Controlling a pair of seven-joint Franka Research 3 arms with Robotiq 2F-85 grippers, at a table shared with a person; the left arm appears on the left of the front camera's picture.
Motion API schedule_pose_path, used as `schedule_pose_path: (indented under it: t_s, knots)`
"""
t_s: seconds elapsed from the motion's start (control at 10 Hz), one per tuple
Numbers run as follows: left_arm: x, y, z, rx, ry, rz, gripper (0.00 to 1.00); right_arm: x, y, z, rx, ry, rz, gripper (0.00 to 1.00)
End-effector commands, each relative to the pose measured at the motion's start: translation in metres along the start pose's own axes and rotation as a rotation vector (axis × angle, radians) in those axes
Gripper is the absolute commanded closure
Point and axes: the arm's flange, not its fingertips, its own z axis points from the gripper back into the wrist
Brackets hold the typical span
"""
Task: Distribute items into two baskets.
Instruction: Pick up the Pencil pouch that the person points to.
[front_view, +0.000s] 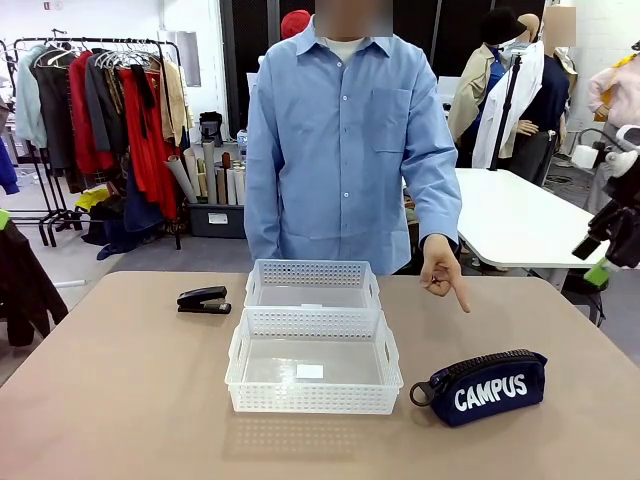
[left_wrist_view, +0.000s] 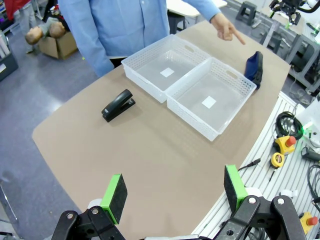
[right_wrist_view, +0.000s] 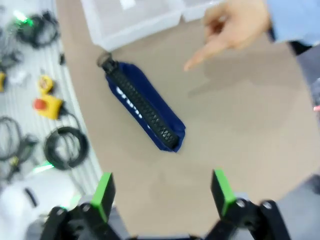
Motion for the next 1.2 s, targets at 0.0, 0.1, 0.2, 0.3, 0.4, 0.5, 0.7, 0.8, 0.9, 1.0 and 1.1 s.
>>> schedule_pose_path:
  t_s: [0.0,0.1,0.2,0.3,0.4,0.5,0.7,0.8,0.9,1.0,1.1]
  knots:
    - [0.0,0.0,0.0,-0.013,-0.01,-0.008,0.0,-0.004,-0.002,-0.02,-0.031,0.039,0.136,0.0]
    - [0.0,0.0,0.0,-0.013,-0.01,-0.008,0.0,-0.002,-0.001,-0.03,-0.01,0.062,0.187,0.0]
    - [0.0,0.0,0.0,-0.013,-0.01,-0.008,0.0,-0.002,0.0,-0.04,0.0,0.08,0.232,0.0]
    - [0.0,0.0,0.0,-0.013,-0.01,-0.008,0.0,0.0,0.001,-0.049,0.0,0.085,0.278,0.0]
    - [0.0,0.0,0.0,-0.013,-0.01,-0.008,0.0,0.002,0.003,-0.058,0.001,0.093,0.323,0.0]
    - [0.0,0.0,0.0,-0.013,-0.01,-0.008,0.0,0.005,0.007,-0.067,-0.022,0.1,0.338,0.0]
    - [0.0,0.0,0.0,-0.013,-0.01,-0.008,0.0,0.012,0.014,-0.089,-0.083,0.115,0.351,0.0]
    - [0.0,0.0,0.0,-0.013,-0.01,-0.008,0.0,0.017,0.016,-0.098,-0.099,0.123,0.352,0.0]
    - [0.0,0.0,0.0,-0.013,-0.01,-0.008,0.0,0.022,0.018,-0.104,-0.111,0.121,0.362,0.0]
    - [0.0,0.0,0.0,-0.013,-0.01,-0.008,0.0,0.027,0.02,-0.111,-0.108,0.143,0.371,0.0]
    - [0.0,0.0,0.0,-0.013,-0.01,-0.008,0.0,0.031,0.02,-0.119,-0.099,0.161,0.379,0.0]
